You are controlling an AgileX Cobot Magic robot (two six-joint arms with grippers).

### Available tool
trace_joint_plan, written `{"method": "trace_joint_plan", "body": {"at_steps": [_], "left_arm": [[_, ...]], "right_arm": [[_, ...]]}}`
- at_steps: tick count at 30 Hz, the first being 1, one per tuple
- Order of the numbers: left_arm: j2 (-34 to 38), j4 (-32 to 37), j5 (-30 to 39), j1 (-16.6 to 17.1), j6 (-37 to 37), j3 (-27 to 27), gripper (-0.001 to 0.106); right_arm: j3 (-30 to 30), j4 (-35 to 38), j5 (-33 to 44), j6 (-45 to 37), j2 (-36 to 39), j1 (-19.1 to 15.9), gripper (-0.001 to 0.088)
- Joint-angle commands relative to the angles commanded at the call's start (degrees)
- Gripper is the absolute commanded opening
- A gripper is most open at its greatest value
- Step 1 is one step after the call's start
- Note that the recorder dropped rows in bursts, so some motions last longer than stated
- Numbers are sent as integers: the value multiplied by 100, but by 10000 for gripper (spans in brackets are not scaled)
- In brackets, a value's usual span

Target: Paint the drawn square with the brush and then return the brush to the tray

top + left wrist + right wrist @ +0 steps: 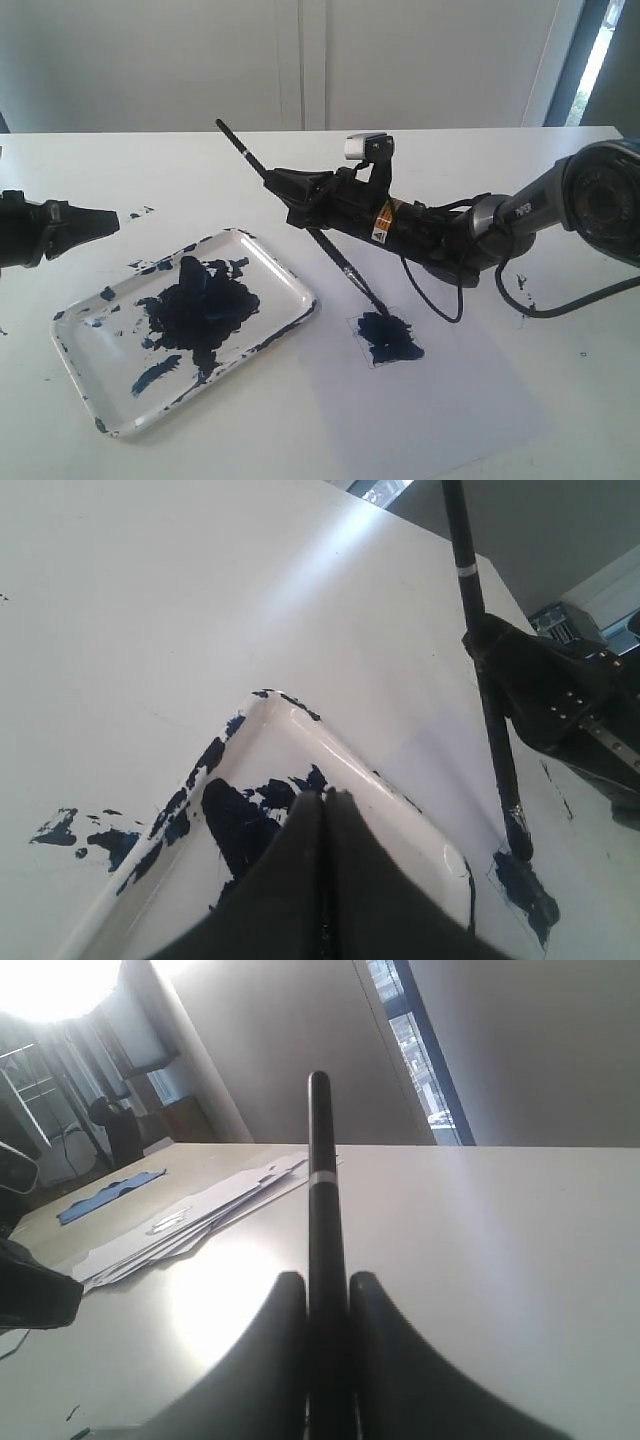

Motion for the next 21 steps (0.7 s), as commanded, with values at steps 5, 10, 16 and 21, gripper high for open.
{"method": "trace_joint_plan", "body": {"at_steps": [5, 10, 16, 21], "left_arm": [[0, 65, 0, 0, 0, 0, 49], [0, 102, 0, 0, 0, 0, 49], [0, 102, 0, 0, 0, 0, 49], [0, 115, 0, 0, -13, 0, 49]], "right_arm": [[0, -22, 0, -14, 136, 0, 0], [-12, -22, 0, -27, 165, 0, 0], [-25, -161, 0, -28, -7, 0, 0], [-25, -392, 0, -39, -52, -7, 0]]}}
